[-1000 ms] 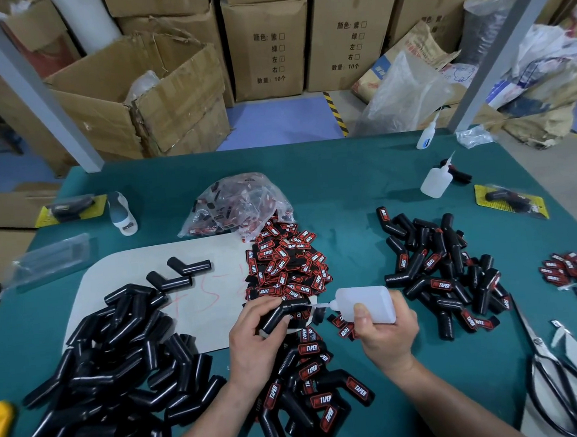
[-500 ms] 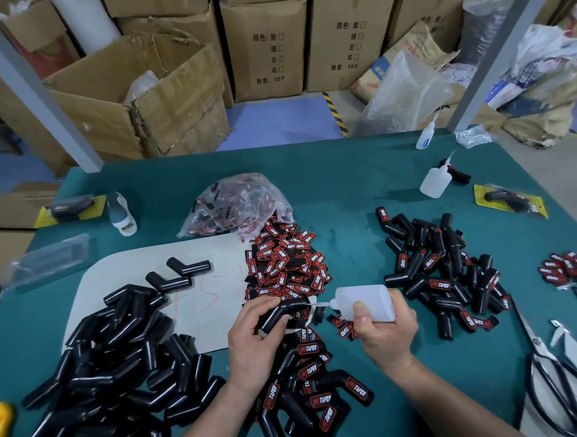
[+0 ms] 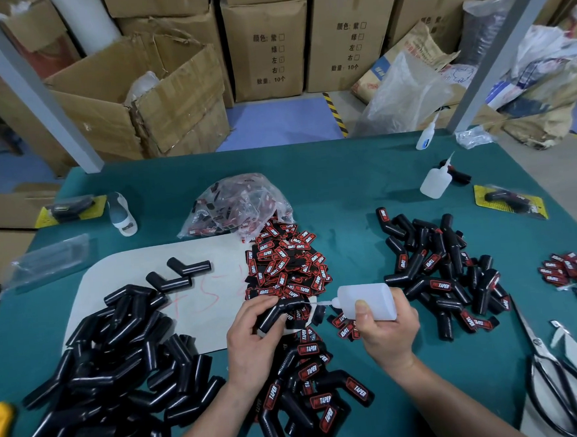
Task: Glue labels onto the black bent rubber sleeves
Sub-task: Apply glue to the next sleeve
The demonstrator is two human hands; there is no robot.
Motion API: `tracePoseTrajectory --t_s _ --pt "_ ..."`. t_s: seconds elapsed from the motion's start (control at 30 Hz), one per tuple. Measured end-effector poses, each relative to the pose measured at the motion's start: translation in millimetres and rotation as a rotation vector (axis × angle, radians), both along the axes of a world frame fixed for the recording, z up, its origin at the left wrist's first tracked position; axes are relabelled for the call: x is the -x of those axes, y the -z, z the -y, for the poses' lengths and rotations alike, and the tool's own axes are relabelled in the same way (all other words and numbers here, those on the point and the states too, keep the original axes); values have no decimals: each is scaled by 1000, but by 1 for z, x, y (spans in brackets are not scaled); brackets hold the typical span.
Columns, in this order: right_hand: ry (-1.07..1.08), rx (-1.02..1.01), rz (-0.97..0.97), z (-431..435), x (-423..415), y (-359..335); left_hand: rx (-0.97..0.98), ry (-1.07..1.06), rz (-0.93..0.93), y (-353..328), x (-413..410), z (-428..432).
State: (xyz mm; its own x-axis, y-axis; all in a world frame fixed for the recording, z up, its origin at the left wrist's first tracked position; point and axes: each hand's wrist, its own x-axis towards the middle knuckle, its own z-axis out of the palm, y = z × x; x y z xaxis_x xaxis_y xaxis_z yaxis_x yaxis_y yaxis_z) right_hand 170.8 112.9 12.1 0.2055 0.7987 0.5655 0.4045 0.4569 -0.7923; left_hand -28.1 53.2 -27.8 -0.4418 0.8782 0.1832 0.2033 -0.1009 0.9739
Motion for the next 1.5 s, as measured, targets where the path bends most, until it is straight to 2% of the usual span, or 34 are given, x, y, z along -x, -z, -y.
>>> tracePoseTrajectory --t_s 0.9,1.5 --pt "34 -40 69 -7 -3 3 41 -19 0 3 2 0" --pt "18 -25 46 -5 -2 5 29 -23 -20 7 3 -2"
